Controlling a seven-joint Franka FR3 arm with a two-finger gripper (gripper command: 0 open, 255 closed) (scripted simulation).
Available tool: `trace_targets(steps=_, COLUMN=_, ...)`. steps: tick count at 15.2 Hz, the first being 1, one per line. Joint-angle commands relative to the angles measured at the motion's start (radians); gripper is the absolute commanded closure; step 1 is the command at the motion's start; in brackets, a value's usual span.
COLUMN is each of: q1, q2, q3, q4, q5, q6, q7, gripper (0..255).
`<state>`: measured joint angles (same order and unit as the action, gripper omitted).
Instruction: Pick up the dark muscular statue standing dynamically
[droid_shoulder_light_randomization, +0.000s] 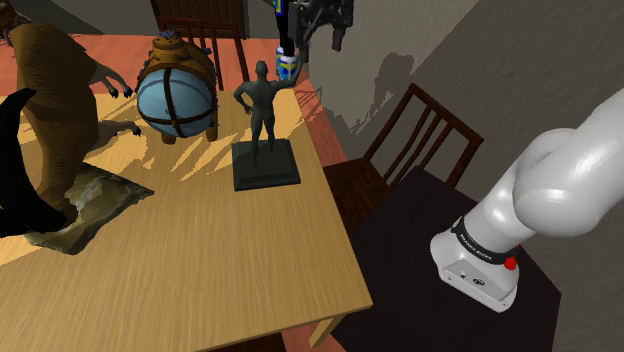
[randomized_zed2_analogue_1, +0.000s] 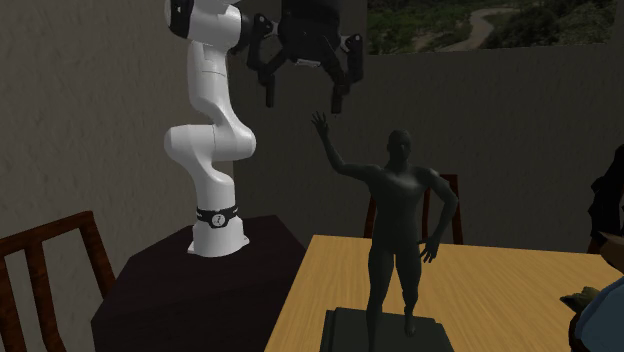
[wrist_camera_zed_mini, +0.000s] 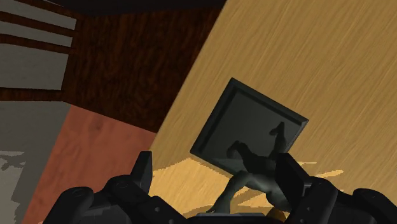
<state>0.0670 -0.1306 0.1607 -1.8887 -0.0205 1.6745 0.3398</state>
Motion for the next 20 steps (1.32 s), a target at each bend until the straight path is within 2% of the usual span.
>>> trace_targets(steps=1, q1=0.014, q2=0.079, q3=0.021, q4=0.086, q5=-0.007, q6=-0.015, q7=0.038, gripper=0)
trace_targets(steps=9, q1=0.082, q2=0.416, q3=0.066, q4=0.505, q5=-0.064, q6=-0.128, q7=0.144, gripper=0)
trace_targets(steps=18, q1=0.077, q2=0.406, q3=0.063, q4=0.389, q5=-0.062, q6=-0.021, q7=0.146, gripper=0)
trace_targets(steps=19, q1=0.078, q2=0.407, q3=0.064, q4=0.389, q5=-0.063, q6=-0.020, q7=0.147, gripper=255)
trace_targets(steps=20, q1=0.078, q2=0.406, q3=0.064, q4=0.388, q5=-0.062, q6=-0.019, q7=0.147, gripper=255)
